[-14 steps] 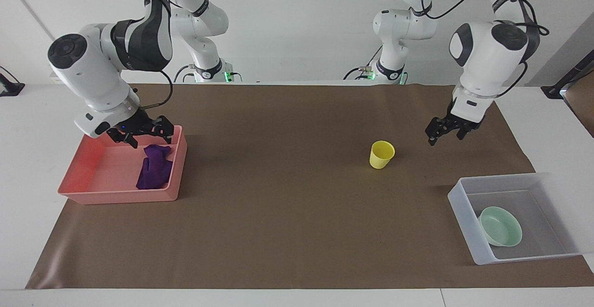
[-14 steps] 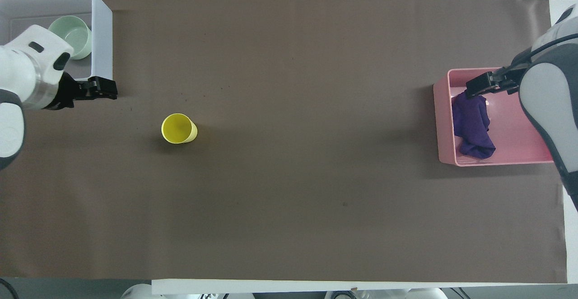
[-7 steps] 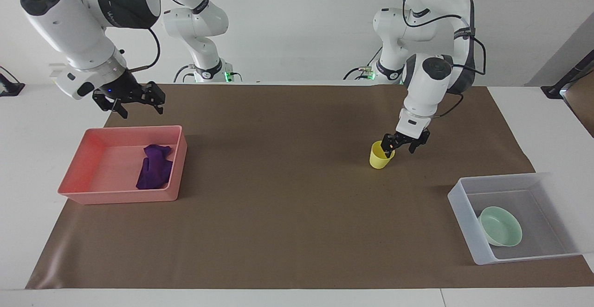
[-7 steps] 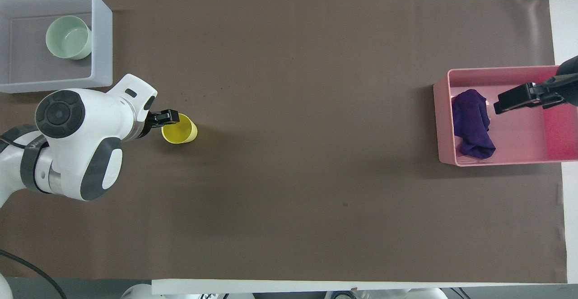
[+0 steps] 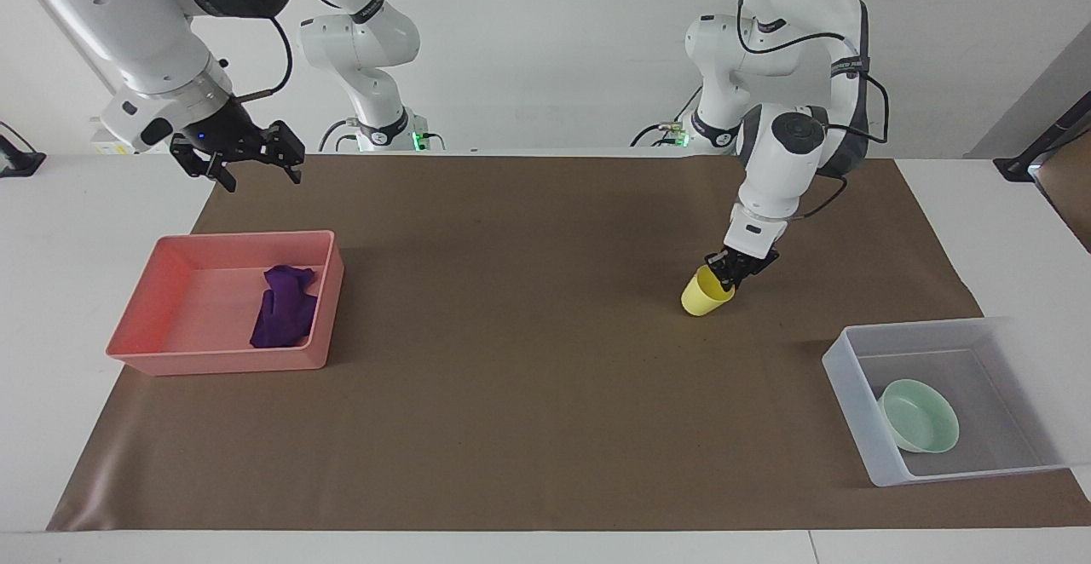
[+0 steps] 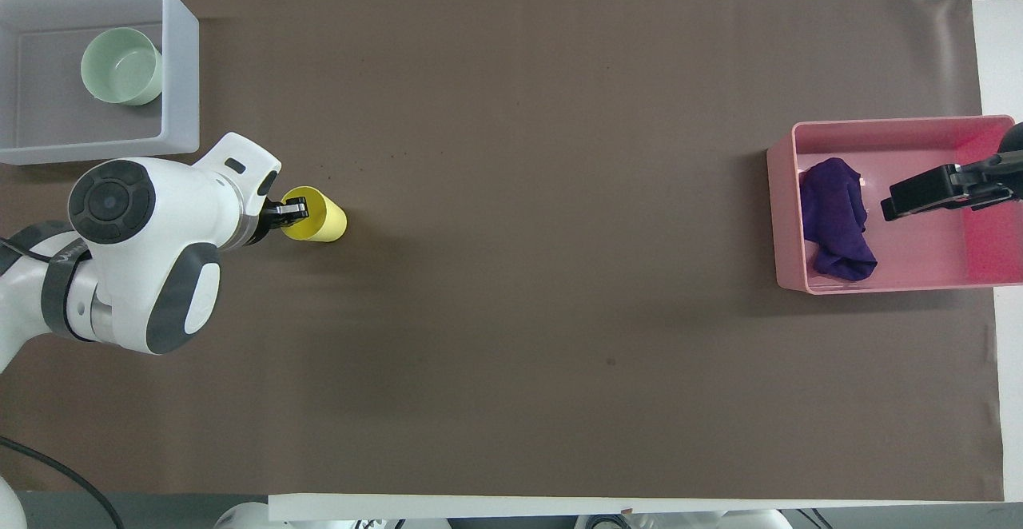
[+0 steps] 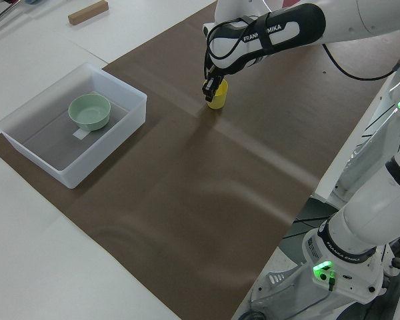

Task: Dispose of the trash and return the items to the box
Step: 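Carry the yellow cup with the left gripper into the white bin, then release the yellow cup beside the bowl and hold the left gripper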

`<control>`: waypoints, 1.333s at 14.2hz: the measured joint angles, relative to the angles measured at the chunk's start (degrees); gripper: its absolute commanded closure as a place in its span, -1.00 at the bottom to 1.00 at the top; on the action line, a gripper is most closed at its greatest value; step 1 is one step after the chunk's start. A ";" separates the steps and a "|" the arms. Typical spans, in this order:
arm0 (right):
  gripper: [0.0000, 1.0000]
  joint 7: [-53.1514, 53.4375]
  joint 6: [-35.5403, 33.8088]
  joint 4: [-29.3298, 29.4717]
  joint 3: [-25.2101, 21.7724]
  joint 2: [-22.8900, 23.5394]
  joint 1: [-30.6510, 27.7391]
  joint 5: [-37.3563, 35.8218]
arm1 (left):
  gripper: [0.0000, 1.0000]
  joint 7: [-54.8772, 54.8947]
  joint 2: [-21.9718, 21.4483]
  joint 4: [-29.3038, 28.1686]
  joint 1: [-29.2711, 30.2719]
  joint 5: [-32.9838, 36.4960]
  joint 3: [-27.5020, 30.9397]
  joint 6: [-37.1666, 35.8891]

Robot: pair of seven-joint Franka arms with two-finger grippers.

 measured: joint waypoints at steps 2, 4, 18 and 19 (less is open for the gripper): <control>-0.99 0.00 0.01 0.00 0.07 0.00 0.28 0.00 | 1.00 -0.03 -0.08 1.39 -0.09 0.00 0.05 -2.52; -0.99 -0.07 0.05 0.00 0.10 0.00 0.29 0.00 | 1.00 -0.17 -0.09 7.08 -0.05 0.00 0.36 -9.53; -1.00 -0.16 0.19 -0.09 0.24 0.00 2.46 0.43 | 1.00 13.59 33.24 54.50 29.69 -10.22 1.03 -15.60; -1.00 -0.16 0.17 -0.12 0.24 0.00 2.46 0.43 | 1.00 13.56 33.89 54.34 29.21 -10.22 0.80 -14.98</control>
